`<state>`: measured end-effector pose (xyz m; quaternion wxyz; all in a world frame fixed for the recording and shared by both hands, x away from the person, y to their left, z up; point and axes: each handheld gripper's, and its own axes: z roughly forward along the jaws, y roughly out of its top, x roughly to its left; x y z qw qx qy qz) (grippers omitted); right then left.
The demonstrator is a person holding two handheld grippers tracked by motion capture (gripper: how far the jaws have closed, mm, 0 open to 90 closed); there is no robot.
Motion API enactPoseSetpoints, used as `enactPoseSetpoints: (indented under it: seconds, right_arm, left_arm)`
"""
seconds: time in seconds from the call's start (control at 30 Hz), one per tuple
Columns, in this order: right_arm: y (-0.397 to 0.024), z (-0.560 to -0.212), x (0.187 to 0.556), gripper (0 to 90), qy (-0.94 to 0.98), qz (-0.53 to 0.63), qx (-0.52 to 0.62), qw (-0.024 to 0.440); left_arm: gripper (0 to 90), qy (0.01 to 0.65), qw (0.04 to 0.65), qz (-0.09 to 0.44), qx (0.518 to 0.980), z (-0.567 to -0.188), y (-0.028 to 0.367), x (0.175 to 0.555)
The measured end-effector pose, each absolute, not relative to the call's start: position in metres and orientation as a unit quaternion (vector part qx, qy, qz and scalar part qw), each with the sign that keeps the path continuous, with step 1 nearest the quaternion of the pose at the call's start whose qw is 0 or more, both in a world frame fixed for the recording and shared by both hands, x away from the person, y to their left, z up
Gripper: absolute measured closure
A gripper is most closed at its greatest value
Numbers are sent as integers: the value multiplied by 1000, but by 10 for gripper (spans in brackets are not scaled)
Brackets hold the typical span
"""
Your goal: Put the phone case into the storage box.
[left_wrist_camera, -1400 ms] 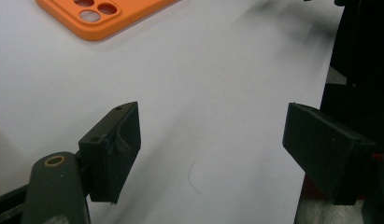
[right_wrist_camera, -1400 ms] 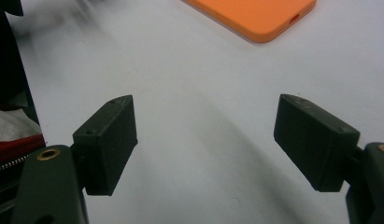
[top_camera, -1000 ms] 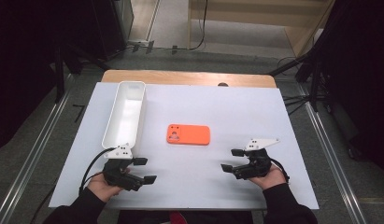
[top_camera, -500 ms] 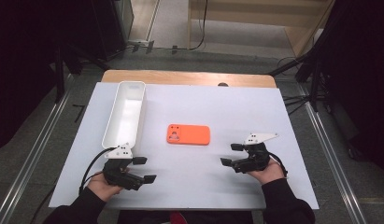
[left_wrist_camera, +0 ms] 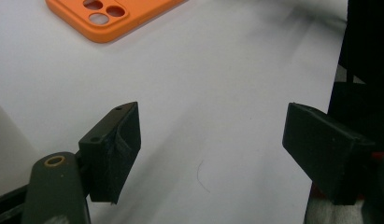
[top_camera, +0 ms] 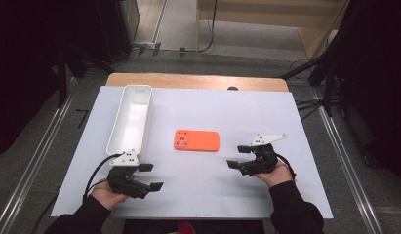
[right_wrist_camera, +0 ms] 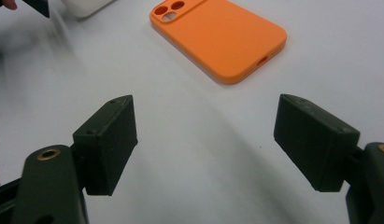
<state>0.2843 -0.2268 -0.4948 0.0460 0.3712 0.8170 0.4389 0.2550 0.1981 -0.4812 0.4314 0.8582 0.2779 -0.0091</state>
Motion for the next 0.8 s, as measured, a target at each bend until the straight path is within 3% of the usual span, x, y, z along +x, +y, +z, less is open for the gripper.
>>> enactPoseSetpoints:
  seconds: [0.8]
  right_arm:
    - [-214, -481, 311, 191, 827, 441, 347, 33]
  left_arm:
    - [197, 277, 433, -16, 857, -482, 199, 256]
